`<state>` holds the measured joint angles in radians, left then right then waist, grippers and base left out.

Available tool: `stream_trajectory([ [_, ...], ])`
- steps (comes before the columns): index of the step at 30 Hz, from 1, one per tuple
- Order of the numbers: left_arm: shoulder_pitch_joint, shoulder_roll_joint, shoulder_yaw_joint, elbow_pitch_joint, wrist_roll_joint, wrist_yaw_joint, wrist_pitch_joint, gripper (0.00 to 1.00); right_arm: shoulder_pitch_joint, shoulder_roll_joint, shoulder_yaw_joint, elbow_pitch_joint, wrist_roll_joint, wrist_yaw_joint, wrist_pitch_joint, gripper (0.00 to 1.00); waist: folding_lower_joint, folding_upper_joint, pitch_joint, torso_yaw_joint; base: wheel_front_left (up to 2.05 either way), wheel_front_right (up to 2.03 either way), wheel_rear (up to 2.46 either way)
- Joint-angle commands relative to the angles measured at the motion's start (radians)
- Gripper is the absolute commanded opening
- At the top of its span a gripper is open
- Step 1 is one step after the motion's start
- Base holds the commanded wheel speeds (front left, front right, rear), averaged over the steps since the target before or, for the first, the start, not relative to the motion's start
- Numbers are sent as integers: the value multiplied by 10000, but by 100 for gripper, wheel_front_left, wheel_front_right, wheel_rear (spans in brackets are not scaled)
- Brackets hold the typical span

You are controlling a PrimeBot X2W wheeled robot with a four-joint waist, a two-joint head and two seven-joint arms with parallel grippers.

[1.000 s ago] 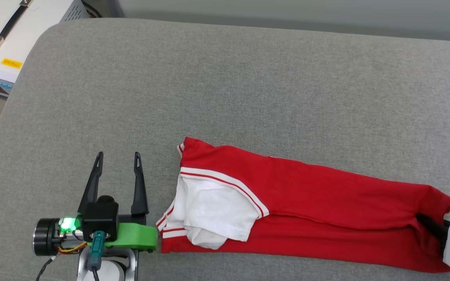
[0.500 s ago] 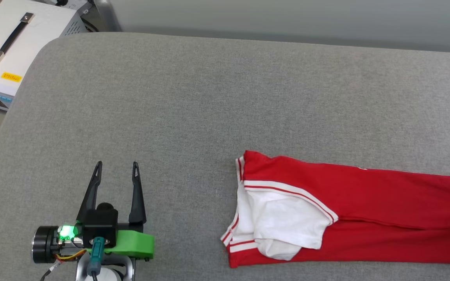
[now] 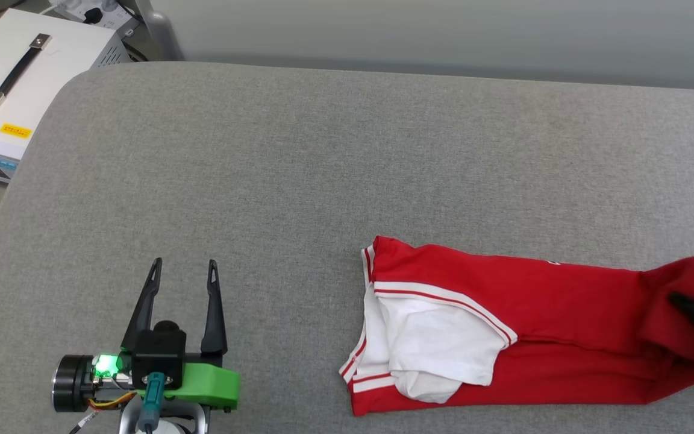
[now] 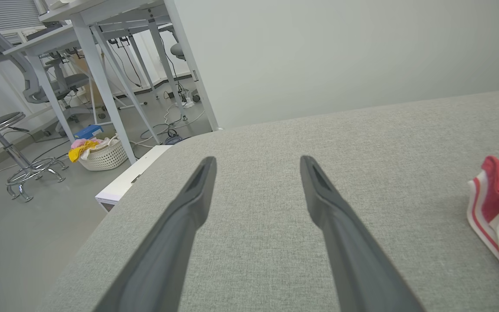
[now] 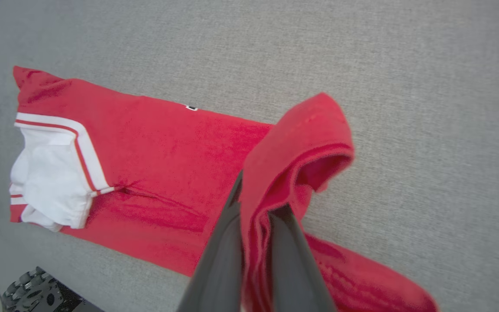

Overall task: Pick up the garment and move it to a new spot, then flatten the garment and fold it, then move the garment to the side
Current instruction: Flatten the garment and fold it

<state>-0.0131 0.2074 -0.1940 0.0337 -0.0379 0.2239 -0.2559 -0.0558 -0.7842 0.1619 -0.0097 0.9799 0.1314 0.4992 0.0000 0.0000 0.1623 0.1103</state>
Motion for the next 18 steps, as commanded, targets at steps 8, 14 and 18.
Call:
stream_trajectory([
  [8, -168, -214, -104, 52, 211, -149, -59, 100, -891, 1353, 1401, -1042, -471, -7, 590, 0, 0, 0, 241, 191, 0, 0, 0],
  [14, -303, -268, -136, 82, 248, -171, -59, 100, -1826, 2160, 2799, -832, -1103, -7, 691, 0, 0, 0, 397, 342, 0, 0, 0],
  [18, -391, -299, -159, 102, 260, -185, -59, 100, -2670, 2613, 3795, -434, -1511, -7, 493, 0, 0, 0, 528, 406, 0, 0, 0],
])
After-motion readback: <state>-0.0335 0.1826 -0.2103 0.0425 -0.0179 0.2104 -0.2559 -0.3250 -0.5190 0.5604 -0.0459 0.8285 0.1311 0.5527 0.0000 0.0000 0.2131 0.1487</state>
